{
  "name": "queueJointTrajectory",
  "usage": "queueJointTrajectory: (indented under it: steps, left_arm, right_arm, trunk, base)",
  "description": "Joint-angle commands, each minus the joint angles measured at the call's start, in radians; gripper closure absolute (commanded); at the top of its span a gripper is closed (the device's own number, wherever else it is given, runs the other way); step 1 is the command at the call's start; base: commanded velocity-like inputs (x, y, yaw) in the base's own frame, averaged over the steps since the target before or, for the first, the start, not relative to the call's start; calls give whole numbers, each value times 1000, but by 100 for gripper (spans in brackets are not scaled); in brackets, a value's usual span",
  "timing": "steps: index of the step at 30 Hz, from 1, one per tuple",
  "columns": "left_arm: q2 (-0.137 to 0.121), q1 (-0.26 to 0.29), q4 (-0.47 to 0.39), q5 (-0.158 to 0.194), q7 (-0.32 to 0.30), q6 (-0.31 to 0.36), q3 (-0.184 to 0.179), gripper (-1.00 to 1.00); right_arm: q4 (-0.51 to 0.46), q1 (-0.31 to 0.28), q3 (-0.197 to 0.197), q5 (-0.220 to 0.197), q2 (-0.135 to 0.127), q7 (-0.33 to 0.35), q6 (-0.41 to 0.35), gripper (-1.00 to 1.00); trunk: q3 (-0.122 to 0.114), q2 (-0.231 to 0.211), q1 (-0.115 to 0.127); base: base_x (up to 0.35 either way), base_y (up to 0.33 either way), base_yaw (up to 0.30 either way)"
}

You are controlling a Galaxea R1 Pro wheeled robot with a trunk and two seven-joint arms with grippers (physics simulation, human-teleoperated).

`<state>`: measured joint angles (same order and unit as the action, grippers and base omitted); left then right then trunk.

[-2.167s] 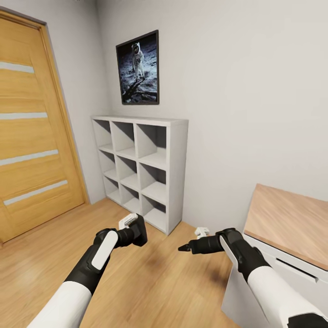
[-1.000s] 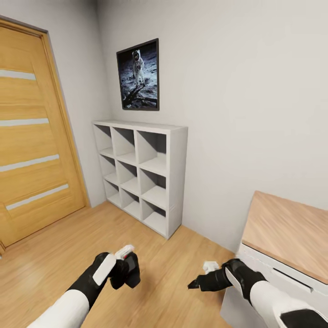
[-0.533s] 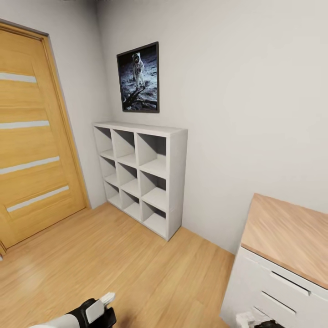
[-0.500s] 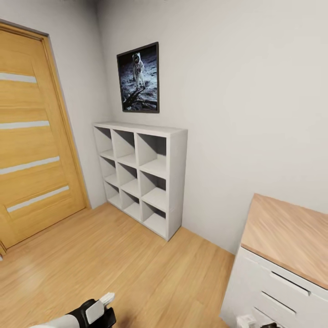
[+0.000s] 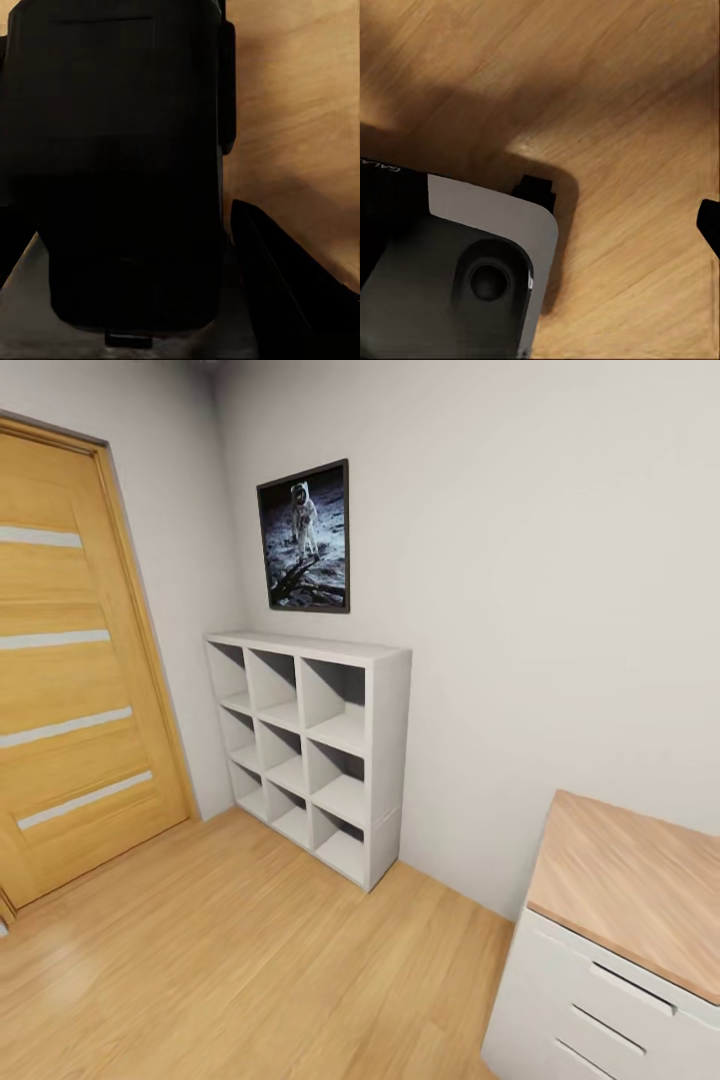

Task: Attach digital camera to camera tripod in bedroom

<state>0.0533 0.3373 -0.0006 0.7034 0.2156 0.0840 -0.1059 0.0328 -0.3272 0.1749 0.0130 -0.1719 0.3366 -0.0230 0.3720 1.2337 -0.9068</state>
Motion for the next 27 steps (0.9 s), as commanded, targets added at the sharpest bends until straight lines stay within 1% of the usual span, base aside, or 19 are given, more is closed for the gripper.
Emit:
queueJointTrajectory:
  steps: [1,3,4,7,11,16,21,27]
  left_arm:
    - [5,-11,-1,-9,-4,-2,-16,100]
    - [16,-44,0,-51,-25,-33,-17,100]
    - [24,-60,1,-80,-38,-64,-17,100]
    - [30,-78,1,-93,-45,-92,-17,100]
    - [28,-89,2,-91,-46,-138,-17,100]
    - [24,-97,2,-90,-47,-167,-17,100]
    - [22,-99,2,-88,-46,-175,-17,100]
    - [21,-100,2,-88,-45,-176,-16,100]
  right_arm:
    - [1,9,1,0,-2,-9,10,-100]
    - [1,33,1,-1,-6,-60,56,-100]
    - [1,44,1,2,-5,-104,83,-100]
    - [1,49,1,5,-2,-134,98,-100]
    - [1,51,1,6,-6,-142,103,-100]
    - [1,52,1,5,-12,-156,125,-100]
    - [1,54,2,5,-9,-179,130,-100]
    - [1,54,1,4,-12,-183,124,-100]
  trunk:
    - [-3,-7,4]
    - [-9,-21,12]
    - [-12,-28,15]
    - [-21,-49,27]
    - [-34,-77,42]
    - [-50,-112,61]
    - [-65,-147,81]
    - [-84,-189,104]
  base:
    - [0,0,0]
    - [0,0,0]
    - [0,0,0]
    - [0,0,0]
    - [0,0,0]
    - [0,0,0]
    - [0,0,0]
    - [0,0,0]
